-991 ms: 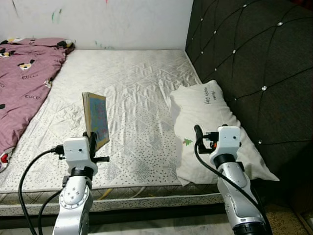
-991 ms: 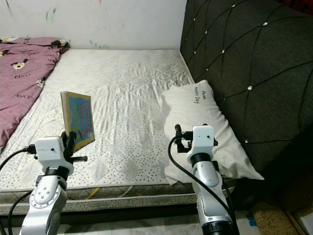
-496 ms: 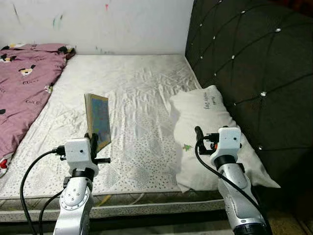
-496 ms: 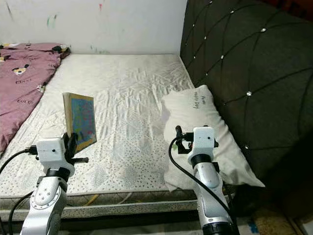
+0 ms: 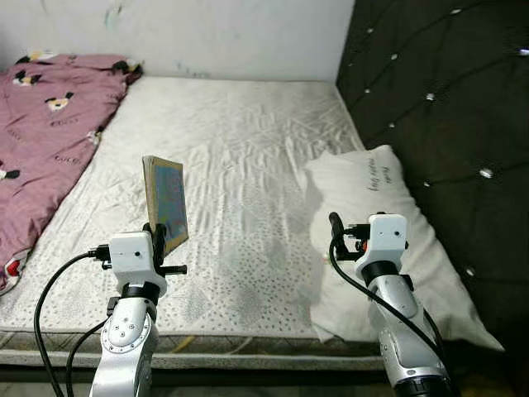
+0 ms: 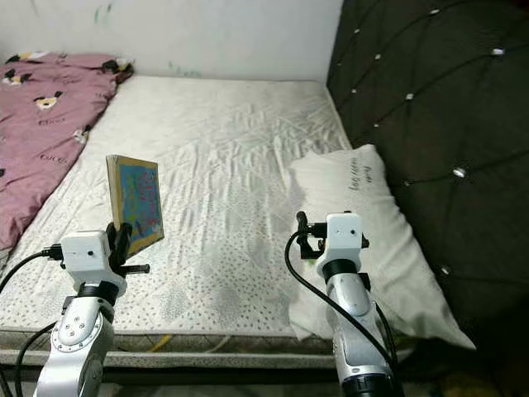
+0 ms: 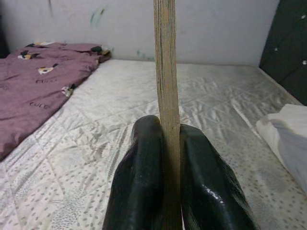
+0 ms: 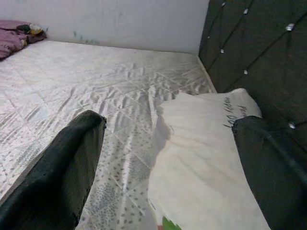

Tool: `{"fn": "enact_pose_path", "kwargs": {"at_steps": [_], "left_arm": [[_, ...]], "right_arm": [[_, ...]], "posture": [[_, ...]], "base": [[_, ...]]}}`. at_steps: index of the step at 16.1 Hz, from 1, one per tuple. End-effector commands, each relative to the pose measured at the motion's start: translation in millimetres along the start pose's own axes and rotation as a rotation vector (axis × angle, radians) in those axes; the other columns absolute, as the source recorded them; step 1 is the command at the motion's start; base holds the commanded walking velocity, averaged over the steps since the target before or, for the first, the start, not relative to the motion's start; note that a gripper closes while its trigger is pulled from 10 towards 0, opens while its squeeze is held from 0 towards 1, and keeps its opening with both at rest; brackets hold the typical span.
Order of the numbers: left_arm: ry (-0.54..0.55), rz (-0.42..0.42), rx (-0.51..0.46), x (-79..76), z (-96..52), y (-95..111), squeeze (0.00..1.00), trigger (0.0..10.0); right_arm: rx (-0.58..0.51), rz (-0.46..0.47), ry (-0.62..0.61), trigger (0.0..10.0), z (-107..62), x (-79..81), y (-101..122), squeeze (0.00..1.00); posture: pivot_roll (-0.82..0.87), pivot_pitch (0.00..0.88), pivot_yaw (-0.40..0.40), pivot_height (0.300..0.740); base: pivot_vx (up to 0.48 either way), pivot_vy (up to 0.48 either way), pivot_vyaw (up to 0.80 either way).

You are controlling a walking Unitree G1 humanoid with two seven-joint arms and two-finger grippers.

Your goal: Clean up the room

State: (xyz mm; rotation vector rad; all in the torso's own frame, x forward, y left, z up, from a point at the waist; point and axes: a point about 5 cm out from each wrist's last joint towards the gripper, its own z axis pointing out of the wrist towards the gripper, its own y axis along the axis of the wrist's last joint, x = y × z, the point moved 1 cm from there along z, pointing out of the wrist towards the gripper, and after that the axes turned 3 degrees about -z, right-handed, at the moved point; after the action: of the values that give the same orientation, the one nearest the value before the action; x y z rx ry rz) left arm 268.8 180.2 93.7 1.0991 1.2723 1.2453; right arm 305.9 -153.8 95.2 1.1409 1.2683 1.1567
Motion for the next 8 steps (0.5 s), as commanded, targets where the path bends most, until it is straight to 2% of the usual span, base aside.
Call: {"fn": "enact_pose_path", "kwargs": {"at_steps": [1,6,8], "left_arm": [[-0.004,0.008,-0.037,-0.8,2.7,9.6,0.0,10.0],[-0.005,0.004,-0.04,-0.9,2.6,9.4,0.0,10.0],[0.006,-0.001,-0.037,-0.3,2.8,9.0,0.0,10.0]], "right_arm": [[0.011,0.009,-0.012,10.0,0.9,-2.2,-1.2,0.0],[0.011,0.008,-0.012,10.0,0.9,-2.1,-1.5,0.0],[0.011,0.007,-0.011,10.0,1.0,-2.2,-1.6,0.0]], "posture": [[0.03,0.031,-0.006,0.74],[0.03,0.025,-0.006,0.74],[0.04,0.024,-0.009,0.74]], "base": [[0.285,0.0,0.0],[0.319,0.0,0.0],[0.0,0.0,0.0]]}}
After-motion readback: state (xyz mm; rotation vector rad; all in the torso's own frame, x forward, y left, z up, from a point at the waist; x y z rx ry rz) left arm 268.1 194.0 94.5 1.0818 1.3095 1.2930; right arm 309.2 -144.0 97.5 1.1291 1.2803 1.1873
